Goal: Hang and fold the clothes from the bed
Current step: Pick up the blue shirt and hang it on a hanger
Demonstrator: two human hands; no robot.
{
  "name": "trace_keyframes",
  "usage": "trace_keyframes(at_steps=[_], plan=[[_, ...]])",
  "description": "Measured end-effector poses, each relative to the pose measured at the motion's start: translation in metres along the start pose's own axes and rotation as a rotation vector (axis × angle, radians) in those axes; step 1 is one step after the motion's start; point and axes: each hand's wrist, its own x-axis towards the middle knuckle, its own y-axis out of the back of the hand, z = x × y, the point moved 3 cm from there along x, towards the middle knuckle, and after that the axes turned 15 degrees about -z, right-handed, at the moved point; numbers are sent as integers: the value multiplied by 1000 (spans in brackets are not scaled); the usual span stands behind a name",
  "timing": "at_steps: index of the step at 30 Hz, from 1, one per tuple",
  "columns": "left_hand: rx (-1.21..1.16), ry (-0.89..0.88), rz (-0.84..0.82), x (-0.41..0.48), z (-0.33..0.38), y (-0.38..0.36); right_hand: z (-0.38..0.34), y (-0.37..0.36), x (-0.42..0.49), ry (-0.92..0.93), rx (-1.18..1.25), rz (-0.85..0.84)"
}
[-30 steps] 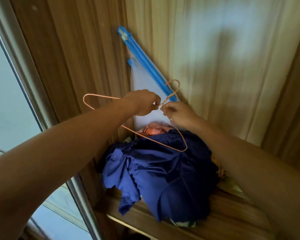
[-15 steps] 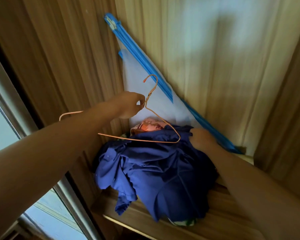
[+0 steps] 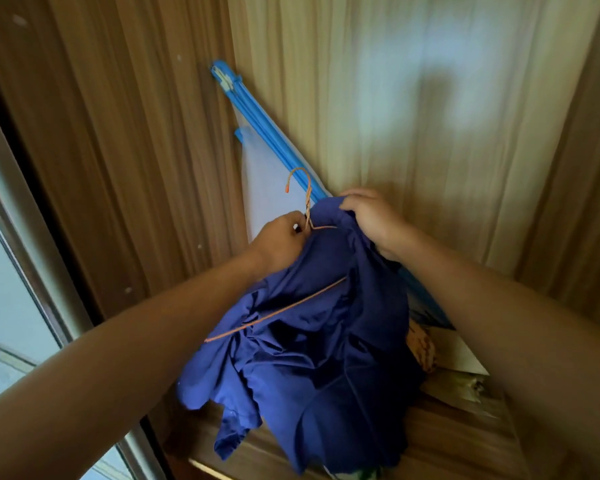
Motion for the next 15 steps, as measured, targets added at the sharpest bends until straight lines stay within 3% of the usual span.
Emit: trace_keyframes(at_steps=[2, 4, 5, 8, 10, 12, 15], plan=[[-200, 0, 69, 1, 0, -6, -7, -3, -7, -93, -17, -232], [-363, 5, 117, 0, -1, -5, -8, 1, -13, -166, -204, -288], [-403, -11, 120, 0, -2, -4, -9, 5, -13, -119, -390, -233], [-471, -96, 47, -3, 1, 0, -10, 15, -14, 251, -1091, 15], [-495, -116, 15, -4, 4, 0, -4, 15, -13, 310, -1351, 77], [-515, -101, -25, -8, 7, -1, 2, 10, -8, 299, -1410, 10], [-532, -62, -86, -13, 2, 0, 1, 5, -10, 322, -1293, -150]])
